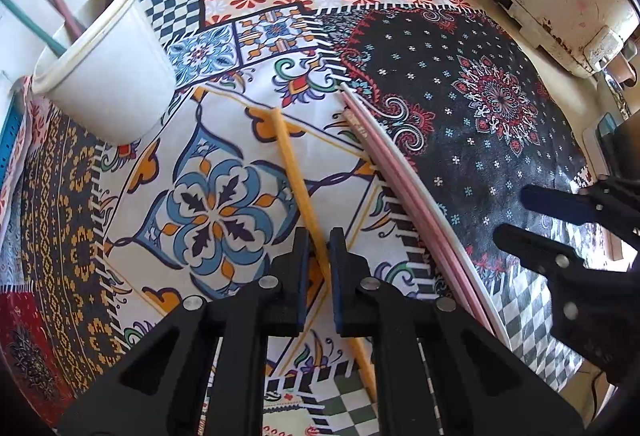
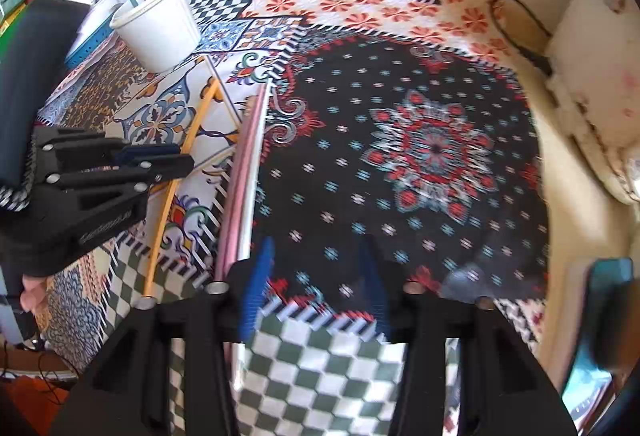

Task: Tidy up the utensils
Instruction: 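Close the right tool on a white stick while the left tool grasps a yellow stick, then lift both held sticks upright and carry them over the white cup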

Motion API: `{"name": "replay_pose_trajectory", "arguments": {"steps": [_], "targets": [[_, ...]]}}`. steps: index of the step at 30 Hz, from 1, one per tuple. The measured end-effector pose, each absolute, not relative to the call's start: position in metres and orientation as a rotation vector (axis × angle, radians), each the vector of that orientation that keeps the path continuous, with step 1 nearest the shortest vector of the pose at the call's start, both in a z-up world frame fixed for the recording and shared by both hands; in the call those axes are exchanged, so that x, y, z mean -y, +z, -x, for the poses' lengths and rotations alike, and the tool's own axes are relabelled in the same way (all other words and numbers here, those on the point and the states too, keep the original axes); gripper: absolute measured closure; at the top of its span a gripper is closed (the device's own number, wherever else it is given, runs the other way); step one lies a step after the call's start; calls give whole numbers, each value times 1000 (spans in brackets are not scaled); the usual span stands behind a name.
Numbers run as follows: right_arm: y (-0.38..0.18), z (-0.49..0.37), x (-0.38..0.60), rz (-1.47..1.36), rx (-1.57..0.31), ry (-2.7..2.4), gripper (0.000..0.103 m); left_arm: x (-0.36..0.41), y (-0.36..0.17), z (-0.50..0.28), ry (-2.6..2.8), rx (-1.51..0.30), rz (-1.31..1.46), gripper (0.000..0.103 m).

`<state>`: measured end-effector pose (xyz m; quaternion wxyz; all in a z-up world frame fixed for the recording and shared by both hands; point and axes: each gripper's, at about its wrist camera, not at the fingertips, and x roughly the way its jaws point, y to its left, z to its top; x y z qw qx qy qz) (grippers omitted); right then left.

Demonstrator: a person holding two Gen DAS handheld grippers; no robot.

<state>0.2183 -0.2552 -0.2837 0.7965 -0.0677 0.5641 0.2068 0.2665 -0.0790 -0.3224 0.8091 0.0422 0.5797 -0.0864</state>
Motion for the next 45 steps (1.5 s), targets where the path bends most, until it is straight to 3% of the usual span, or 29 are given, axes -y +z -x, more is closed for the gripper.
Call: {"name": "replay_pose_trajectory", "arguments": {"steps": [3, 15, 31, 34, 40, 45], "targets": [[-290, -226, 246, 134, -1235, 493, 79, 65, -321, -262, -207, -1265, -41, 96], [-297, -236, 221, 159, -1235, 546, 85, 37, -317, -240, -211, -1298, 65, 96], [-304, -265, 197, 160, -1174, 534, 86, 47, -319, -266, -203, -1279, 71, 95], [-305, -271, 189, 189, -1164, 520, 94, 53, -320, -271, -193, -1284, 44, 95], [-306, -294, 201, 48, -1242, 549, 98, 68, -321, -278, -174, -1285, -24, 98], [-285, -288, 216, -21, -1198, 539, 99, 61, -312, -278, -157, -1274, 42, 98]]}}
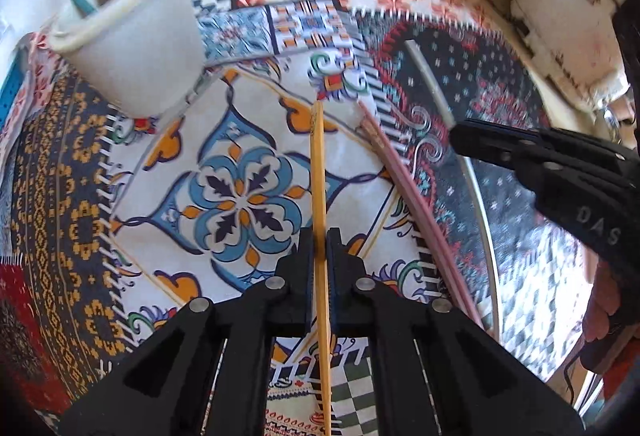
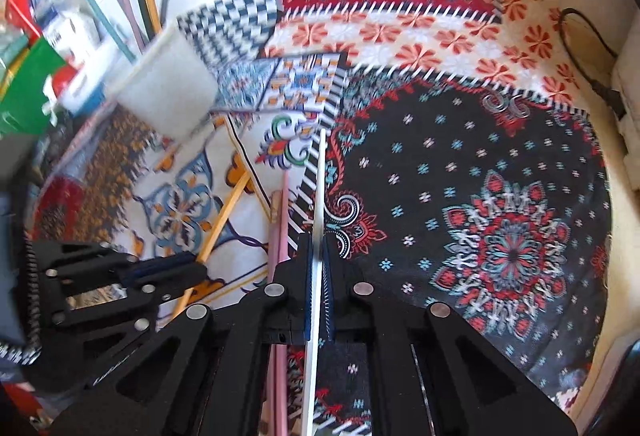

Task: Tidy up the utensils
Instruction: 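Lift both held sticks upright and carry them over the white cup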

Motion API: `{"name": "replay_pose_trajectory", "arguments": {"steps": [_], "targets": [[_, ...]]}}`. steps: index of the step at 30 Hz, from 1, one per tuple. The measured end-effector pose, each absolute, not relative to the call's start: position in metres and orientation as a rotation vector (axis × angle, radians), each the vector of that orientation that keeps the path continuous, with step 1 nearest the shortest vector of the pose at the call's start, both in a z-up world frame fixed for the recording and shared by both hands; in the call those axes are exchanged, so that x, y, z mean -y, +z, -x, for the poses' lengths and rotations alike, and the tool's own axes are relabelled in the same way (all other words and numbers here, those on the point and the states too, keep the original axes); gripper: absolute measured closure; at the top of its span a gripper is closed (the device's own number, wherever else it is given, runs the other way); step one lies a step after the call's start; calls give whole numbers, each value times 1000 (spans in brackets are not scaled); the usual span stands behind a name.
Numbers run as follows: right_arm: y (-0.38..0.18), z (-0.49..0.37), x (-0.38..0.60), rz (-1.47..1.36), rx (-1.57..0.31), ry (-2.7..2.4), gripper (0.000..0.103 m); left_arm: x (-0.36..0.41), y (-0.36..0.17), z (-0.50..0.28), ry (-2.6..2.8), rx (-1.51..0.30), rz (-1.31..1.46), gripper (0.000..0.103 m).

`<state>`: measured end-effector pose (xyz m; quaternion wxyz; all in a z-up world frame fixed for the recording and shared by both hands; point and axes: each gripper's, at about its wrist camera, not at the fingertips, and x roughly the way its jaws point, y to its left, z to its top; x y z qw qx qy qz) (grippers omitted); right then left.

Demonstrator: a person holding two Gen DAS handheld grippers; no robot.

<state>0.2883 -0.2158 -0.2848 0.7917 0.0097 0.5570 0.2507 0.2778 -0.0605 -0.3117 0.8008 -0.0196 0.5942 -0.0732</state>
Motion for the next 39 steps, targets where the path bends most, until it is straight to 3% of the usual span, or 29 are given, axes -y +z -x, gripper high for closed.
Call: {"name": "replay_pose_trajectory", "arguments": {"steps": [14, 24, 29, 32, 39], "targets": [[-201, -265, 244, -80, -985, 529, 99, 32, -222, -249, -133, -1033, 87, 98], [-171, -253, 239, -40, -905, 564, 102, 15, -176, -240, -99, -915, 114, 99], [-200, -262, 231, 17, -995, 558, 99, 5, -173, -235, -71, -902, 132, 99], [-234, -274, 232, 39, -1091, 526, 87, 0, -173, -232, -53, -899, 131, 99], [-299, -295, 228, 97, -1239, 455, 86, -15, -178, -227, -18, -910, 146, 99]]}}
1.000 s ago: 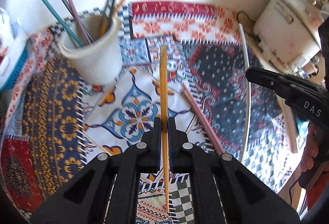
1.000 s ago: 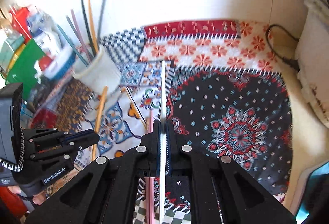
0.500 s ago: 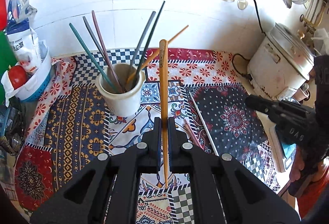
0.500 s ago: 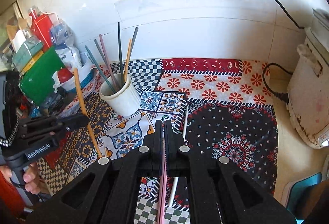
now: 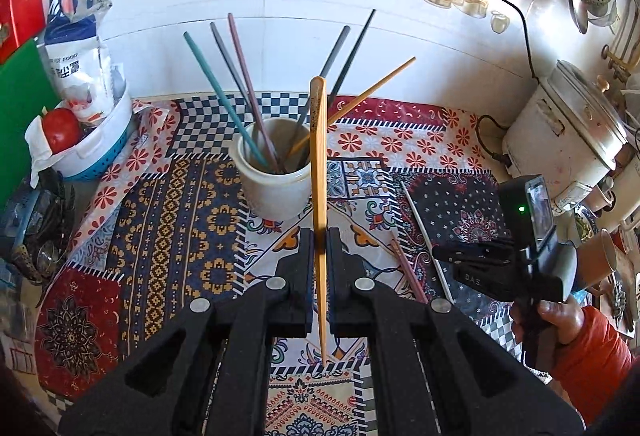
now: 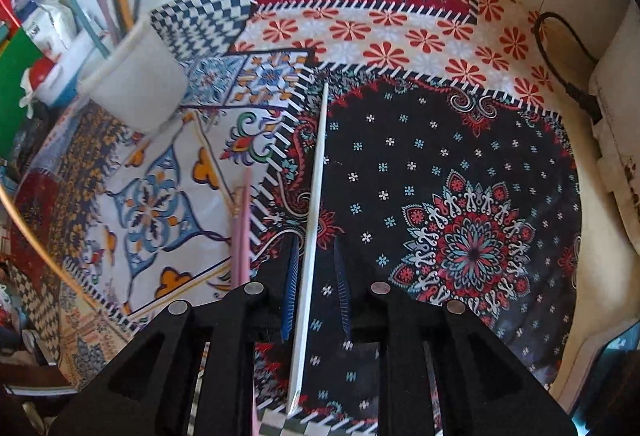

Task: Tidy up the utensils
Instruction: 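Lift both held sticks upright and carry them over the white cup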

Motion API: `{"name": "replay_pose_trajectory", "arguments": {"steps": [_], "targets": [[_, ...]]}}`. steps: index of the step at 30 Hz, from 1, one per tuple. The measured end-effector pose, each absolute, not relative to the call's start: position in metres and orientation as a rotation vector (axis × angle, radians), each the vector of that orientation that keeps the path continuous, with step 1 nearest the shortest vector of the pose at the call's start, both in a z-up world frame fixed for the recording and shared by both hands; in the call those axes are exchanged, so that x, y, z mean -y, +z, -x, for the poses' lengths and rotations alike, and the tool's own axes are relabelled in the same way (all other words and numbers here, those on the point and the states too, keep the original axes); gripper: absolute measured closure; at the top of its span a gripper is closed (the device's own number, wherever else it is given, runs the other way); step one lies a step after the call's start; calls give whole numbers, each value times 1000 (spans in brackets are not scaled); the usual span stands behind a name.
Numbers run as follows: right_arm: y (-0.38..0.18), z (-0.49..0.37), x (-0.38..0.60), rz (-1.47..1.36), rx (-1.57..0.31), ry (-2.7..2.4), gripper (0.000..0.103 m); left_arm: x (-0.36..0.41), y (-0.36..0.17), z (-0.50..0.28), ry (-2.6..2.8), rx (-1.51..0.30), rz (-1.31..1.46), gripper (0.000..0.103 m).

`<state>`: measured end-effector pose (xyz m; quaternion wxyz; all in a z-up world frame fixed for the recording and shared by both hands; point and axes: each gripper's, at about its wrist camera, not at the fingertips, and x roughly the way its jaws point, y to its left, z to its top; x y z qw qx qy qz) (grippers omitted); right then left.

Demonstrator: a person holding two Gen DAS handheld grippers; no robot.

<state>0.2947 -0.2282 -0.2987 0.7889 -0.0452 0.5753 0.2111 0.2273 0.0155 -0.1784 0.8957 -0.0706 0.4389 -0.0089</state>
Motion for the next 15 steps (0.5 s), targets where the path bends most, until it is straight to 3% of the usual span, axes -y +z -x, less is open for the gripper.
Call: {"name": "replay_pose_trajectory", "arguments": {"steps": [15], "targets": [[-308, -305, 209, 217, -1163, 447, 86, -34, -181, -234, 17, -899, 191, 99]]}}
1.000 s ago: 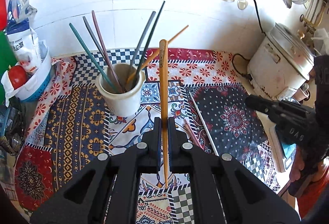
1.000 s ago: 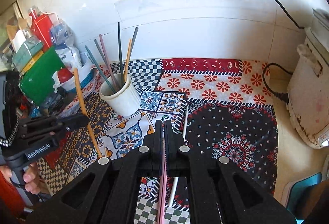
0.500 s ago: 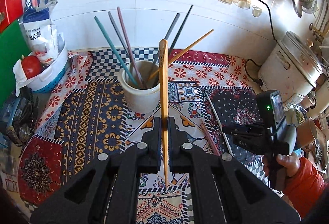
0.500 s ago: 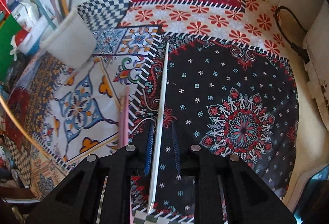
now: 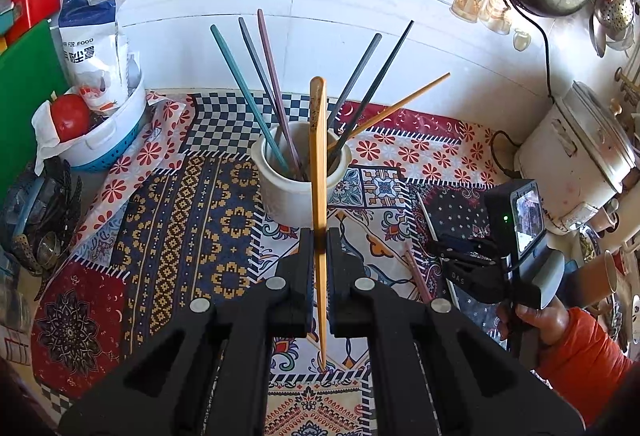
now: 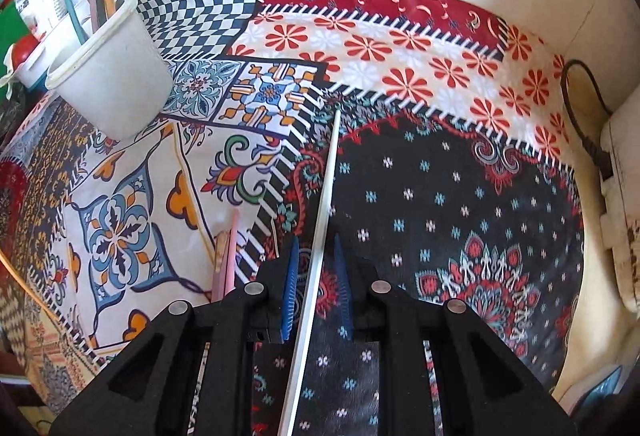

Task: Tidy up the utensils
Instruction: 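Lift both held sticks upright and carry them over the white cup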

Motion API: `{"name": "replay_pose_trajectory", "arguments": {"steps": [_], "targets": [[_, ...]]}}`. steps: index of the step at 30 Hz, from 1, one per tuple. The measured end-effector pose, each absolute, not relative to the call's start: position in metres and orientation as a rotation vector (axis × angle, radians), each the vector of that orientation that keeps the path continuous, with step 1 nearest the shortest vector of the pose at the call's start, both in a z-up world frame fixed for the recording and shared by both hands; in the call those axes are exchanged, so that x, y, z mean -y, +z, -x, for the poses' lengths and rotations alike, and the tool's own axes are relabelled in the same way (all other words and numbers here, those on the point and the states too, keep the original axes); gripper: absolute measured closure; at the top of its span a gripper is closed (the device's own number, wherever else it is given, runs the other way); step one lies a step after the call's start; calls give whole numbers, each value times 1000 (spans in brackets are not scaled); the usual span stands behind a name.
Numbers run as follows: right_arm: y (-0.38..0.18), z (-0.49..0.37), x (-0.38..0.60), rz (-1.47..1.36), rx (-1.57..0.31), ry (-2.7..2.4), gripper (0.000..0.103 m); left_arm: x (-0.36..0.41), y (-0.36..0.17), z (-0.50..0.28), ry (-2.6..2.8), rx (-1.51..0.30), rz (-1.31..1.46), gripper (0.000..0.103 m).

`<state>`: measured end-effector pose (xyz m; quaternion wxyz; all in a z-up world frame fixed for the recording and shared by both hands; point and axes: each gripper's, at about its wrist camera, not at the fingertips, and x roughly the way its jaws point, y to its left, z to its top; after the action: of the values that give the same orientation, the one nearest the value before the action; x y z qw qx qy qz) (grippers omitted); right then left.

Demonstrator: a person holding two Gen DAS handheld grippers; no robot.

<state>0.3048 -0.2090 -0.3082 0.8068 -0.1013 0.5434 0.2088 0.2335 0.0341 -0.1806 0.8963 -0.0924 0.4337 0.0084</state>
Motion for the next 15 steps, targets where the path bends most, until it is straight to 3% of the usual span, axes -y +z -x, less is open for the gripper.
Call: {"name": "replay_pose_trajectory", "arguments": {"steps": [2, 3, 15], "targets": [[-308, -309, 207, 216, -1158, 449, 89, -34, -180, -234, 16, -896, 191, 99], [-308, -309, 207, 219, -1155, 452, 95, -33, -180, -235, 16, -895, 189, 99], [-286, -312, 211, 58, -1152, 480, 98, -33, -160, -233, 10, -843, 168, 99]]}}
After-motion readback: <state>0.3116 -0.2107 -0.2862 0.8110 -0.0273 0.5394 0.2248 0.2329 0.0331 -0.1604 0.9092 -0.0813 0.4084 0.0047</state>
